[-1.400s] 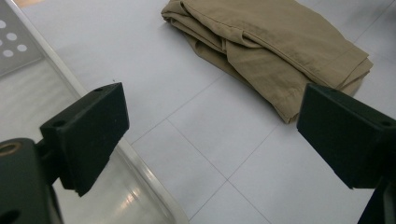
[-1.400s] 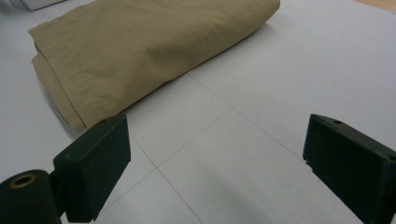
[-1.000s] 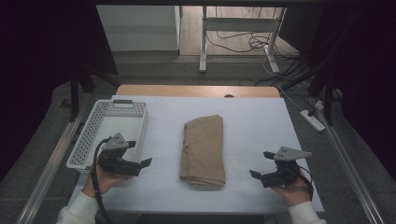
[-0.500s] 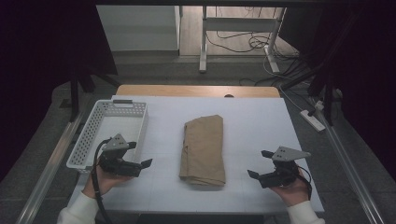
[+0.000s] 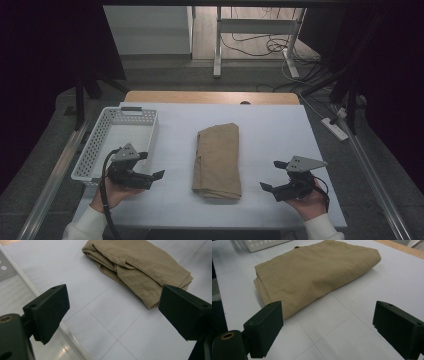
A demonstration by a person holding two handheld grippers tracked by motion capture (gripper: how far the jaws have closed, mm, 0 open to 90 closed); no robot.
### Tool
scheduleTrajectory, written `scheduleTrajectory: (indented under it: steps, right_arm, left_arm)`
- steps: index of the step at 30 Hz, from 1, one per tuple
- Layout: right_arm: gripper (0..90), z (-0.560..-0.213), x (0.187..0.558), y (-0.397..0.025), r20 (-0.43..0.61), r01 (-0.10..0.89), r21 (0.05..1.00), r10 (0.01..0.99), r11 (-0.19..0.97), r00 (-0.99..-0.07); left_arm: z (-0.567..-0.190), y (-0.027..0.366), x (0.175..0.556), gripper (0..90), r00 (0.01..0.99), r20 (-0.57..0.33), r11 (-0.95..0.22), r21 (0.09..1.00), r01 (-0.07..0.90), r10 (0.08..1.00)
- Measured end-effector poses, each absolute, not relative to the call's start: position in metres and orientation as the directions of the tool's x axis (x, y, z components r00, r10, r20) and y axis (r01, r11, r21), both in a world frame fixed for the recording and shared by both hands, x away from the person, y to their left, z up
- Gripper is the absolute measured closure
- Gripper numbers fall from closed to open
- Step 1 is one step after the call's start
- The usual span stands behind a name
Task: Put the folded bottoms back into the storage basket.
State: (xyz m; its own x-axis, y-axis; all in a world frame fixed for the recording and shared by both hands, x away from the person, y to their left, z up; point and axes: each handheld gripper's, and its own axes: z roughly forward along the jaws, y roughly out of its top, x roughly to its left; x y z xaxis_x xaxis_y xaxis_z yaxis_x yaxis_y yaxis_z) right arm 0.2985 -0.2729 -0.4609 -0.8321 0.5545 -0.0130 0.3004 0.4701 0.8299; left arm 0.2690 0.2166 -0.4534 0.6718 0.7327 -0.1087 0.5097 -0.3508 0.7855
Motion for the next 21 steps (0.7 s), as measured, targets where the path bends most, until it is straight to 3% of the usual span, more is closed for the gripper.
scheduleTrajectory:
  steps: [21]
  right_arm:
    - [11.6, -0.466, 0.299, -0.231, -0.004, 0.259, 0.809, 0.445, 0.528, -0.895]
  left_arm:
    - [-0.456, 0.215, 0.267, 10.4, 0.667, -0.113, -0.343, 0.787, 0.513, 0.736]
